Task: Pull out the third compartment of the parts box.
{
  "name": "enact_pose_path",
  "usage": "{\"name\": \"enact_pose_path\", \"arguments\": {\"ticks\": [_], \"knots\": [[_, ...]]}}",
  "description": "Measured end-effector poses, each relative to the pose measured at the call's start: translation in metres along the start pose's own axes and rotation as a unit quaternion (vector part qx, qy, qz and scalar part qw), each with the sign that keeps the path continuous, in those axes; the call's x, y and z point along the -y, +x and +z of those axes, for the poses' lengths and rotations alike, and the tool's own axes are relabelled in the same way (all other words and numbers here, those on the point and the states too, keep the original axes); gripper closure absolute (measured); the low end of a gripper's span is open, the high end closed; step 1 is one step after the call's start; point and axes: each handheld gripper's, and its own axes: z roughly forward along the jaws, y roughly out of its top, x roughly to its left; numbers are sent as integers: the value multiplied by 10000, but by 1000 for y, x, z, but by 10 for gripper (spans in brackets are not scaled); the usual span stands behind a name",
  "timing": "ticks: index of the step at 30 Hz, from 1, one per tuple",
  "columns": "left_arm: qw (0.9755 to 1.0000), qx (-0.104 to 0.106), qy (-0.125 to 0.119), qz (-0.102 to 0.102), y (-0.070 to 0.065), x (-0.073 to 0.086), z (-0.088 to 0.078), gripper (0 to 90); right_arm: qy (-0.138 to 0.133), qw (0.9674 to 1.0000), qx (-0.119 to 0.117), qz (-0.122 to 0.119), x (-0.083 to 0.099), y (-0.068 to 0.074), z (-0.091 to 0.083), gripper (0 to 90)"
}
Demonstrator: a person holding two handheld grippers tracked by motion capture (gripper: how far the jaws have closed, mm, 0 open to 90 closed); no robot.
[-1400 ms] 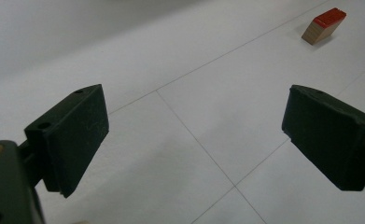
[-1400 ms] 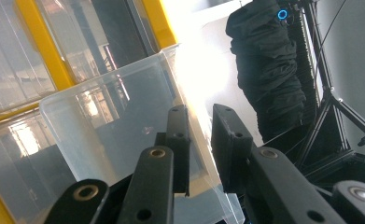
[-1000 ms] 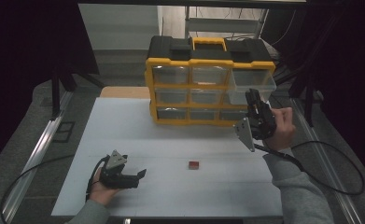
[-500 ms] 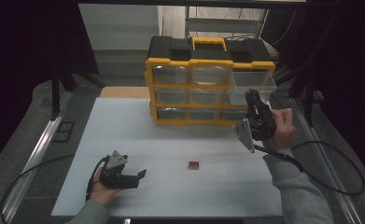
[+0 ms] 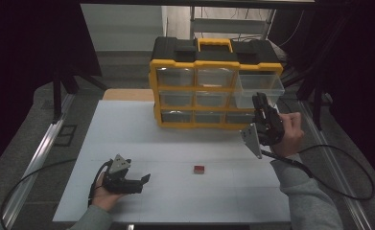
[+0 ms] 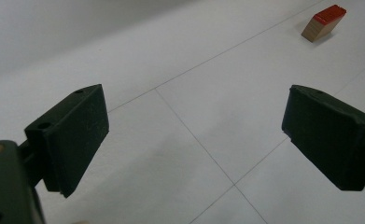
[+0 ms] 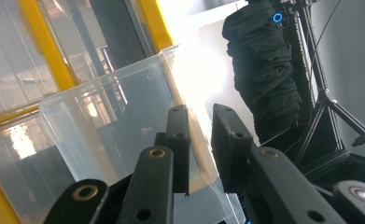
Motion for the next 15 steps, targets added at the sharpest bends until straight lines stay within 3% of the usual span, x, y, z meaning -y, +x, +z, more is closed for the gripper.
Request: {"name": "enact_pose_path", "arguments": {"ticks": [15], "knots": [[10000, -1, 6, 5, 0, 0, 0, 79, -3, 10000, 36, -3, 0, 2, -3, 764]]}}
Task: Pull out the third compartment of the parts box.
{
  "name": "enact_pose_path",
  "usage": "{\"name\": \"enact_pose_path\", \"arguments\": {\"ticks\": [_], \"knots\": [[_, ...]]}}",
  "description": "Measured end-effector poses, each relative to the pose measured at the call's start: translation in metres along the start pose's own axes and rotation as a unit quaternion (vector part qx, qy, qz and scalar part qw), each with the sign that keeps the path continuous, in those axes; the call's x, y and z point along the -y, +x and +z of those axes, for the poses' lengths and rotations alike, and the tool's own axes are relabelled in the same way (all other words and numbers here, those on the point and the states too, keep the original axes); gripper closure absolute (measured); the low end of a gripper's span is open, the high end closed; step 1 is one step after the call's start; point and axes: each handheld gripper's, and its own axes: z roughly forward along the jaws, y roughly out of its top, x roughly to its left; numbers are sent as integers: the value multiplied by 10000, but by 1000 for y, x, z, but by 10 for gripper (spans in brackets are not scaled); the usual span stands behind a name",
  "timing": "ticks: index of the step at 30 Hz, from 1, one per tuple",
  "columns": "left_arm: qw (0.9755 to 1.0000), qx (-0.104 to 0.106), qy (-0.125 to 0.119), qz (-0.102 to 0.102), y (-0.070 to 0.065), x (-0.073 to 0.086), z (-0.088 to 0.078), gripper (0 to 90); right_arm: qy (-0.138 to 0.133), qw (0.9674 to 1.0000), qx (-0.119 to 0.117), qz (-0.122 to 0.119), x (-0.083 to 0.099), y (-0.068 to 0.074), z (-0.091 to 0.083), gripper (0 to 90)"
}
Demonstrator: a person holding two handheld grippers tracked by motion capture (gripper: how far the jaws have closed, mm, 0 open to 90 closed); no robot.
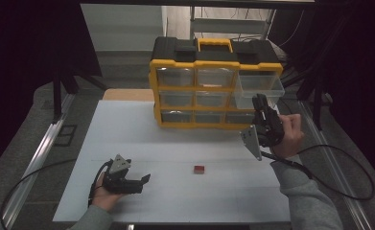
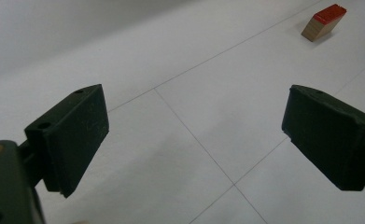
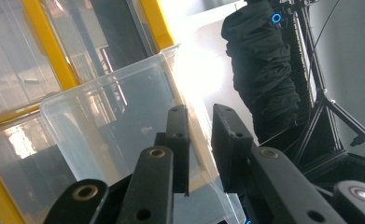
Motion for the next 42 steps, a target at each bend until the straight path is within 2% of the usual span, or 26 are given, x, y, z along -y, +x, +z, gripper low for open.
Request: {"name": "enact_pose_path", "arguments": {"ticks": [10, 13, 17, 21, 24, 25, 26, 29, 31, 35, 36, 37, 38, 39, 40, 41, 42], "knots": [[10000, -2, -7, -7, 0, 0, 0, 79, 1, 10000, 2, 2, 0, 0, 0, 749], [10000, -2, -7, -6, 0, 0, 0, 79, -119, 9999, -89, 16, 0, 0, -2, 762], [10000, -2, -18, -17, 0, 1, -1, 79, -96, 9999, -78, -18, 2, 1, -2, 698], [10000, -14, -5, -17, 1, 1, -1, 79, -87, 9998, -83, 182, 8, -1, -3, 589], [10000, -15, -8, -14, 0, 1, -1, 79, -169, 9984, -314, 428, 10, -5, -7, 516], [10000, -17, -4, -12, 0, 1, -1, 79, -257, 9963, -486, 668, 10, -7, -10, 489], [10000, -17, -4, -12, 0, 1, -1, 79, -257, 9963, -486, 668, 10, -7, -10, 489], [10000, -18, -2, -12, 0, 1, -1, 79, -306, 9906, -845, 1032, 9, -9, -14, 443], [10000, -22, -4, -16, 0, 1, -1, 79, -305, 9869, -985, 1239, 9, -11, -16, 420], [10000, -27, 0, -11, 0, 1, -2, 79, -275, 9740, -1347, 1800, 10, -13, -18, 389], [10000, -29, -1, -11, 0, 1, -2, 79, -241, 9687, -1479, 1978, 11, -13, -18, 383], [10000, -33, -5, -7, 0, 1, -2, 79, -193, 9602, -1639, 2251, 12, -13, -19, 378], [10000, -33, -5, -7, 0, 1, -2, 79, -193, 9602, -1639, 2251, 12, -13, -19, 378], [10000, -39, -5, -1, 0, 1, -2, 79, -185, 9552, -1738, 2389, 13, -13, -19, 379], [10000, -38, -9, -12, 0, 1, -2, 79, -178, 9477, -1869, 2579, 14, -13, -20, 380], [10000, -41, -11, -14, 0, 1, -2, 79, -183, 9429, -1958, 2687, 14, -12, -20, 380], [10000, -43, -14, -14, 0, 1, -2, 79, -177, 9396, -2030, 2751, 14, -12, -21, 379]]}}
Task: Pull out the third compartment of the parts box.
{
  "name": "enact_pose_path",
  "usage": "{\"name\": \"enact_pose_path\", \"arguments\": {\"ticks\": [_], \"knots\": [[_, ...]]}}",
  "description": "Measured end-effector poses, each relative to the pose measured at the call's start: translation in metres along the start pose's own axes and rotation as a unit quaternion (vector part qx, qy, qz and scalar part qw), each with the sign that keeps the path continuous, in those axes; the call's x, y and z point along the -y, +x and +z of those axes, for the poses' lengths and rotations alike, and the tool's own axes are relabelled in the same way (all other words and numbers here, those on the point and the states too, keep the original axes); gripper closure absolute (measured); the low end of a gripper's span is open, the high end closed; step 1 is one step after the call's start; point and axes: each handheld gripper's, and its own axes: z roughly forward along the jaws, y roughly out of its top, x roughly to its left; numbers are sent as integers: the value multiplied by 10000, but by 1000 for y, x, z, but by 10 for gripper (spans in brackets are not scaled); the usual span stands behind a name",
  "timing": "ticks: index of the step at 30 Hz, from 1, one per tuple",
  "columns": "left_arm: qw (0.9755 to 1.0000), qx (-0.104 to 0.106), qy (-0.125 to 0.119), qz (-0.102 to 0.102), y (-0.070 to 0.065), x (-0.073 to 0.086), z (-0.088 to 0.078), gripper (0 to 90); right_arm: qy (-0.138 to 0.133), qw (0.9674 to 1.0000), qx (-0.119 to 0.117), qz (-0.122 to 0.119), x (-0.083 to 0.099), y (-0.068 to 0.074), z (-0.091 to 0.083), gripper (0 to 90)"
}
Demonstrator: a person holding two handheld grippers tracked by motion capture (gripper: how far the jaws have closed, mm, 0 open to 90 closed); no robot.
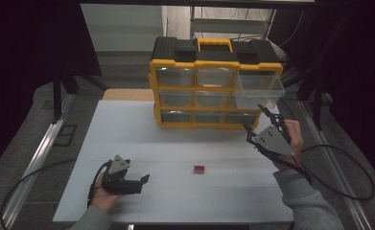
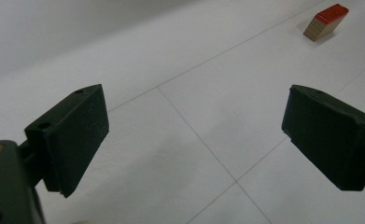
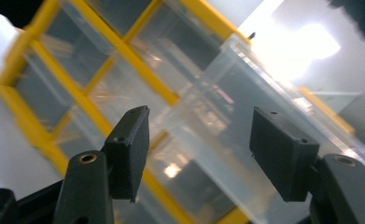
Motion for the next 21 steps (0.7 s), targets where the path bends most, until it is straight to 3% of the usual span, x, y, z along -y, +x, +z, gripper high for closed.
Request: {"name": "enact_pose_path", "arguments": {"ticks": [9, 10, 11, 15, 18, 19, 21], "knots": [[10000, 6, -6, 25, 0, -1, 1, 79, 77, 9956, -631, 694, 1, 5, 0, 377], [10000, 5, -5, 29, 0, -1, 1, 79, 99, 9935, -761, 841, 1, 5, 0, 375], [10000, 8, -2, 34, 0, -1, 1, 79, 99, 9935, -761, 841, 1, 5, 0, 375], [10000, 8, -4, 33, 0, -1, 1, 79, 140, 9880, -983, 1187, 2, 5, 1, 369], [10000, 12, -8, 21, 0, 0, 1, 79, 193, 9818, -1228, 1435, 2, 7, 2, 363], [10000, 12, -8, 21, 0, 0, 1, 79, 193, 9818, -1228, 1435, 2, 7, 2, 363], [10000, 14, -10, 23, 0, 0, 1, 79, 230, 9787, -1354, 1525, 2, 8, 3, 361]]}}
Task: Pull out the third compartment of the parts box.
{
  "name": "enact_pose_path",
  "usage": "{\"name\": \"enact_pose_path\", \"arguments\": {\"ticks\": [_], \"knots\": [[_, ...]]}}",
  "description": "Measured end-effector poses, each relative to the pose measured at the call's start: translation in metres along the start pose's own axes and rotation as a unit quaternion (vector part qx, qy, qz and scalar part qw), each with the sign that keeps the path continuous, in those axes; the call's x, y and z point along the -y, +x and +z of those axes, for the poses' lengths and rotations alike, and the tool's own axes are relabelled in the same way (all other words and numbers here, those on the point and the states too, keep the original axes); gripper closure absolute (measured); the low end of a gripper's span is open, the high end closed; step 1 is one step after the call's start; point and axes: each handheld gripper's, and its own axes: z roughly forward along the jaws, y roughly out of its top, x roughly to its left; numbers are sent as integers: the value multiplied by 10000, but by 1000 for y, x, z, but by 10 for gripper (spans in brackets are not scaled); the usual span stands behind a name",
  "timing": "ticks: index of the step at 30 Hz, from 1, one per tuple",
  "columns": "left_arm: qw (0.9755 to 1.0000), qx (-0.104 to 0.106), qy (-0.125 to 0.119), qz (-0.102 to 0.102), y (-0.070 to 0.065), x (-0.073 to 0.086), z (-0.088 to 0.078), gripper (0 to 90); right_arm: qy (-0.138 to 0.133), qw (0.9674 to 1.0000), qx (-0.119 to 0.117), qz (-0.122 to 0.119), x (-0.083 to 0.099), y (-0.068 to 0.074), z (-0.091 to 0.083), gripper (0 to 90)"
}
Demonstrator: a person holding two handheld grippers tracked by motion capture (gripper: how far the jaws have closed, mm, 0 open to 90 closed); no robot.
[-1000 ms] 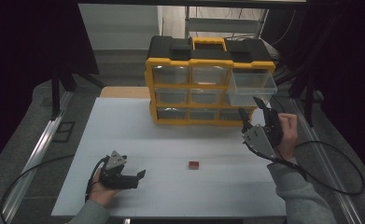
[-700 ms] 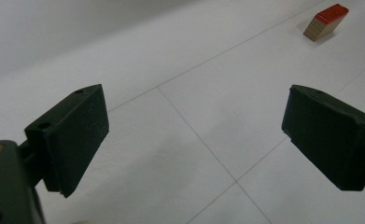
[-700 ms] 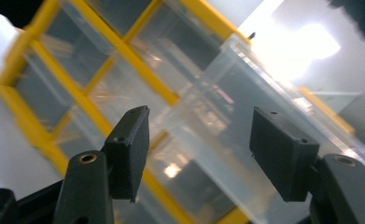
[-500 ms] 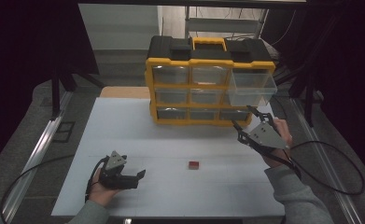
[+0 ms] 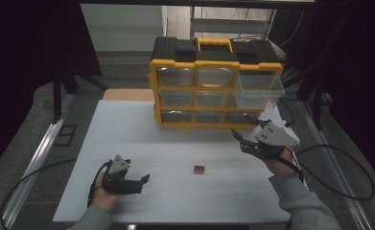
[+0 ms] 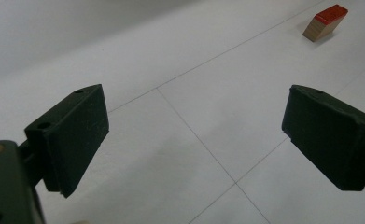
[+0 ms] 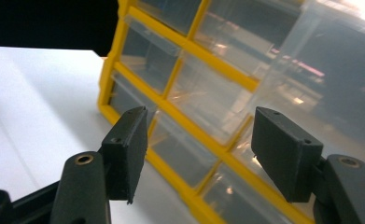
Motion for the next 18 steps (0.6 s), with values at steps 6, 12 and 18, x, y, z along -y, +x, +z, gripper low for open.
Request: {"name": "enact_pose_path", "arguments": {"ticks": [6, 12, 18], "knots": [[10000, 9, -5, -2, 0, 0, 0, 79, 92, 9990, -319, 310, 0, 4, 4, 361], [10000, 12, 3, 13, 0, 0, 1, 79, 159, 9972, -545, 488, 2, 7, 6, 363], [10000, 12, -2, 14, 0, 0, 0, 79, 179, 9956, -690, 608, 3, 10, 7, 366]]}}
